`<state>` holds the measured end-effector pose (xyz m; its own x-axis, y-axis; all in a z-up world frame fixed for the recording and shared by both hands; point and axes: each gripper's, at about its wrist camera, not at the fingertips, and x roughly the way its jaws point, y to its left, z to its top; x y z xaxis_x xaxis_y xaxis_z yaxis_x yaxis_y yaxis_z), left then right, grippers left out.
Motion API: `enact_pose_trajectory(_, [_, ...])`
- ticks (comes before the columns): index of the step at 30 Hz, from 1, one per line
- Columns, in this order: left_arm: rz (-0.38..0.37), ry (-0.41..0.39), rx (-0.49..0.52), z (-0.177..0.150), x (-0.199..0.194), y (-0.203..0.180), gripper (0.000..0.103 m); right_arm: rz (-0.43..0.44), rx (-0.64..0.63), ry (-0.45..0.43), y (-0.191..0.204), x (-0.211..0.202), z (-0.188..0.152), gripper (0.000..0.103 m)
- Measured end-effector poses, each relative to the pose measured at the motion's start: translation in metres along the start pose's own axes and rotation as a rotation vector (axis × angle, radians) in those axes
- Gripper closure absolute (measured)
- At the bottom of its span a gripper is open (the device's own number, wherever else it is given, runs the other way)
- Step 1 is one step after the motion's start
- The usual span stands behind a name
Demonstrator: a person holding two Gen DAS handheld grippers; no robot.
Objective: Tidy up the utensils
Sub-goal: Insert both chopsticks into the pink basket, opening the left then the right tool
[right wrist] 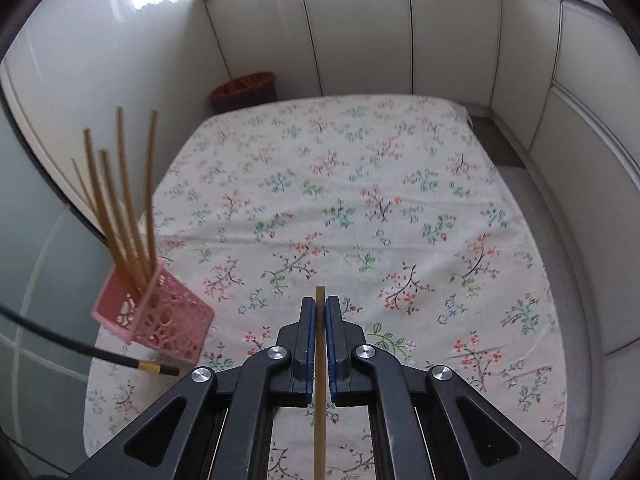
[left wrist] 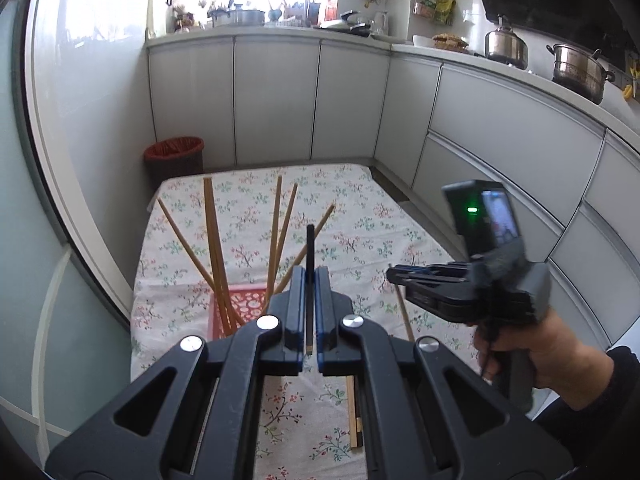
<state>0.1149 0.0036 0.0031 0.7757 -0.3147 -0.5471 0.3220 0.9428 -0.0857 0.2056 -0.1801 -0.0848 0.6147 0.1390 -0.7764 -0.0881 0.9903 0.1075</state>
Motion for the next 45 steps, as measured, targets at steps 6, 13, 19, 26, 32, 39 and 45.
enact_pose_trajectory(6, [0.016, -0.107, 0.008, 0.012, -0.027, -0.004, 0.098, 0.003, -0.060, -0.156, 0.013, -0.067, -0.006, 0.098])
enact_pose_trajectory(13, [0.038, -0.233, -0.006, 0.026, -0.050, 0.002, 0.098, 0.006, -0.090, -0.325, 0.032, -0.126, 0.002, 0.098])
enact_pose_trajectory(19, [0.051, -0.323, -0.045, 0.035, -0.062, 0.018, 0.098, 0.043, -0.100, -0.444, 0.055, -0.164, 0.016, 0.098])
enact_pose_trajectory(26, [0.081, -0.301, -0.088, 0.037, -0.046, 0.038, 0.098, 0.069, -0.113, -0.514, 0.077, -0.188, 0.026, 0.098])
enact_pose_trajectory(32, [0.126, -0.227, -0.086, 0.031, -0.013, 0.044, 0.098, 0.103, -0.100, -0.506, 0.088, -0.184, 0.031, 0.098])
enact_pose_trajectory(39, [0.151, -0.145, -0.082, 0.026, 0.016, 0.045, 0.098, 0.129, -0.089, -0.520, 0.094, -0.187, 0.031, 0.098])
enact_pose_trajectory(45, [0.156, -0.111, -0.081, 0.024, 0.029, 0.045, 0.098, 0.140, -0.089, -0.525, 0.096, -0.190, 0.029, 0.098])
